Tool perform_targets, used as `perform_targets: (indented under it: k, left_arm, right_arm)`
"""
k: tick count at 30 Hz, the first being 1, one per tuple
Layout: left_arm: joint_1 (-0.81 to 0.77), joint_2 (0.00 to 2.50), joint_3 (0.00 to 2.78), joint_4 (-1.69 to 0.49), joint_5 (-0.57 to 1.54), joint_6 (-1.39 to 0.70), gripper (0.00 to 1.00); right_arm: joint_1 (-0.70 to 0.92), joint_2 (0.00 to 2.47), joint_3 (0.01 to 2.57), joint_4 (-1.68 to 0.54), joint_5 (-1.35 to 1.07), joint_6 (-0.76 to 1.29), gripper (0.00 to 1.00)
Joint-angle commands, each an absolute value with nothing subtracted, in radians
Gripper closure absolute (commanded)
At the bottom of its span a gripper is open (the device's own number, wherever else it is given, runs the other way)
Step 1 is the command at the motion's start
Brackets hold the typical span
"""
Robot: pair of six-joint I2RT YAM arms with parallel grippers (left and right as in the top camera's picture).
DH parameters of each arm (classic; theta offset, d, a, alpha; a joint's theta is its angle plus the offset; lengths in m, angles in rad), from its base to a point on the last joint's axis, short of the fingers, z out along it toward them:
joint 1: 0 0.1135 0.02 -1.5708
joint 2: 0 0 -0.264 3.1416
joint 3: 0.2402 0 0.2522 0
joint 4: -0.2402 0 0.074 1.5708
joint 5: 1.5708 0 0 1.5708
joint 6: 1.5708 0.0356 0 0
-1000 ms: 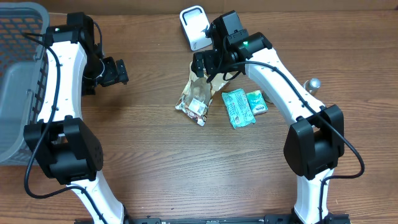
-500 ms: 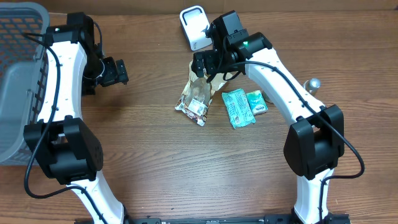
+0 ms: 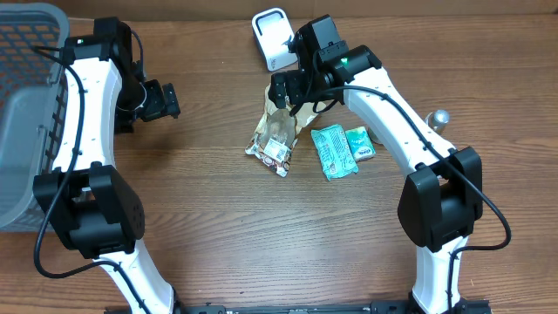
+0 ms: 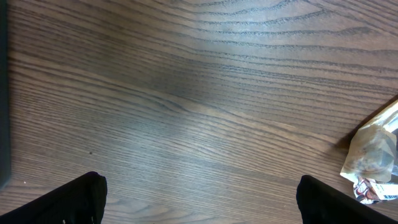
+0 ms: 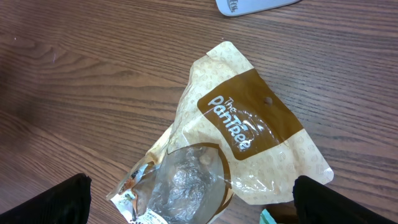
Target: Scan the item barcode
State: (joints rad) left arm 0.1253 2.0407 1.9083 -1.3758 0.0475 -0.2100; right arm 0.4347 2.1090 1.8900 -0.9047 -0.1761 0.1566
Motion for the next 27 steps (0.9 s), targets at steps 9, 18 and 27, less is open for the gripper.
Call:
perform_targets:
  k: [9, 18, 27]
  left_arm:
    - [0.118, 1.955, 1.916, -1.375, 0.044, -0.224, 0.01]
    - [0.118, 1.609, 1.916, -1.375, 0.044, -0.224, 0.00]
    - [0.118, 1.211, 1.916, -1.376, 0.044, -0.224, 0.00]
  right_arm:
    - [0.436, 2.104, 1.898, -0.899, -0.170, 0.153, 0.00]
    - [0.436, 2.104, 1.898, -0.899, -0.170, 0.153, 0.00]
    - [0.436, 2.104, 1.898, -0.899, -0.170, 0.153, 0.00]
